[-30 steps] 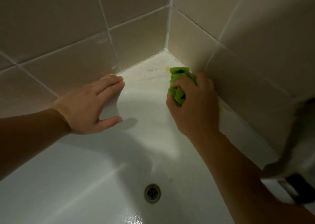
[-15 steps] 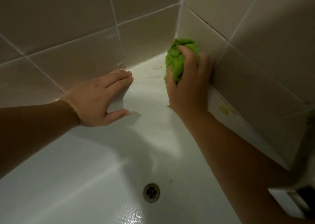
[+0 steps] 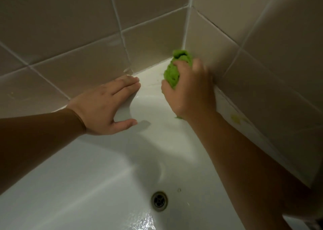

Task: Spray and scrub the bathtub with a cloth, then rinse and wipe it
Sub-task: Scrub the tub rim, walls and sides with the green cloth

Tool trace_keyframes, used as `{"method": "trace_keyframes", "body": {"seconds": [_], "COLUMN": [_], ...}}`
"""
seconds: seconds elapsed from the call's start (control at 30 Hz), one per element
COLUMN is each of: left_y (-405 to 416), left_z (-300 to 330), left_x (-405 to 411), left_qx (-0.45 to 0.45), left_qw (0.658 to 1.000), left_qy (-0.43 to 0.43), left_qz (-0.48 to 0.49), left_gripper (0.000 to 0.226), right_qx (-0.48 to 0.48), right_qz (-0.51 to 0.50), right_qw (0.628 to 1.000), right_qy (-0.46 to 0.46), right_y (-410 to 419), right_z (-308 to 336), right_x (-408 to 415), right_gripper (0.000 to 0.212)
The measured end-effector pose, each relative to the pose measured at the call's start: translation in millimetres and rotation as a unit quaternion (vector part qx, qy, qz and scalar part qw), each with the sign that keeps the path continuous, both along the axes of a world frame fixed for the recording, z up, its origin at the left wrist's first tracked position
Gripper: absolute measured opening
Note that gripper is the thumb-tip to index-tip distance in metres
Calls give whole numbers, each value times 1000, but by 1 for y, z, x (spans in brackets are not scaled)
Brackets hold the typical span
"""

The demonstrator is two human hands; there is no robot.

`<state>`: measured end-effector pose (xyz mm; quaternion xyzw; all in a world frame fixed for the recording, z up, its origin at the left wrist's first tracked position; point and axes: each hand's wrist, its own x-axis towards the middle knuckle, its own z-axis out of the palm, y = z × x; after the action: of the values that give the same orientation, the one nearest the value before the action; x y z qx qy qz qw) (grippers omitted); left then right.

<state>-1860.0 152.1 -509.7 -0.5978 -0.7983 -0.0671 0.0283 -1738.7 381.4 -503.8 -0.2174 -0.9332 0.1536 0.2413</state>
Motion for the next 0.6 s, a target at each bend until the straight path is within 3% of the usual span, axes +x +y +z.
{"method": "trace_keyframes", "body": {"seconds": [0.17,0.4,0.53,0.6], "left_y": [2,3,3,3], "left_z": [0,0,-1,-1], "left_x": [1,1,1,1], "left_qx": [2,5,13,17], "left_qw": [1000,1000,1000,1000], "left_qy": [-1,9,4,-1], "left_qz": [1,4,4,3], "left_gripper": [95,95,93,92], "right_qx": [-86,5,-55,-52], "right_qz": [112,-15,117,111], "right_qw": [989,1000,991,992], "right_qy": [35,2,26,12], "right_y": [-17,-10,-19,-13], "right_z": [-1,4,1,-1], "right_x": [14,-2,14,34], "right_gripper": [40,38,36,36]}}
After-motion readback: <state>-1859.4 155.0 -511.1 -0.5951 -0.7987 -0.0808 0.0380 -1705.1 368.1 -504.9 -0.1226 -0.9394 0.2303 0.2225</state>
